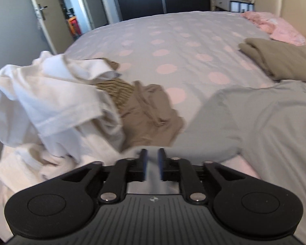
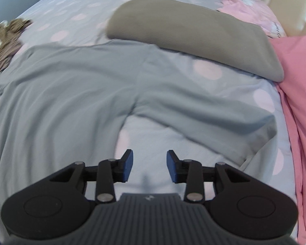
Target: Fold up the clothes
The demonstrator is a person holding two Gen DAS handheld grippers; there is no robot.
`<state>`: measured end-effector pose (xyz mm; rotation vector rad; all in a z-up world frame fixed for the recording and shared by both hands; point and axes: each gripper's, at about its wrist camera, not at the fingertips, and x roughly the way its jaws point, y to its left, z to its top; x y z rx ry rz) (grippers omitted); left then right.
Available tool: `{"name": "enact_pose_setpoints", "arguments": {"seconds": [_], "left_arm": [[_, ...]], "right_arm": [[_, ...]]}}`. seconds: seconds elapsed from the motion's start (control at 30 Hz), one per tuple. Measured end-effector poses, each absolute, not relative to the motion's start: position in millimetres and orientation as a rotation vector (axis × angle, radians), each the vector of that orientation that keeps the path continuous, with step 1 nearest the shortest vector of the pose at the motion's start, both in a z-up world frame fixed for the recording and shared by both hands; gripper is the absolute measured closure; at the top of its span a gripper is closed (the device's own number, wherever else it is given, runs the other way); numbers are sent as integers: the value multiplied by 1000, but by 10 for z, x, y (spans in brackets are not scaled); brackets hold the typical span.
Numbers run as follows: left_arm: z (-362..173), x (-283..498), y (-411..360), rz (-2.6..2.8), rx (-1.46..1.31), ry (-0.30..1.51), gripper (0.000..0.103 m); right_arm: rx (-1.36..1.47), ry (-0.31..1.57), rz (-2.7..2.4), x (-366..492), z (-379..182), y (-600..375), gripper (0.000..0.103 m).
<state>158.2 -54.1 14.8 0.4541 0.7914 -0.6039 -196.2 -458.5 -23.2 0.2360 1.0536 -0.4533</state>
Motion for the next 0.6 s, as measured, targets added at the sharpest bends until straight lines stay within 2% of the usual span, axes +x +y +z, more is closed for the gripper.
{"name": "enact_pose_setpoints", "arguments": {"seconds": [0.13,0.4,0.6], "left_arm": [[70,1102,-653,-770,442,853,86],[-534,-57,-891,-1126,497,1177,86],[-935,-641,-911,-1198,567,1262,86]], "right_arm": [[227,1071,-394,-2136,-225,-4351,63],[154,1173,-247,-2342,-371,-3855,63],[121,1254,-186,-2438,-517,-3676,63]]}}
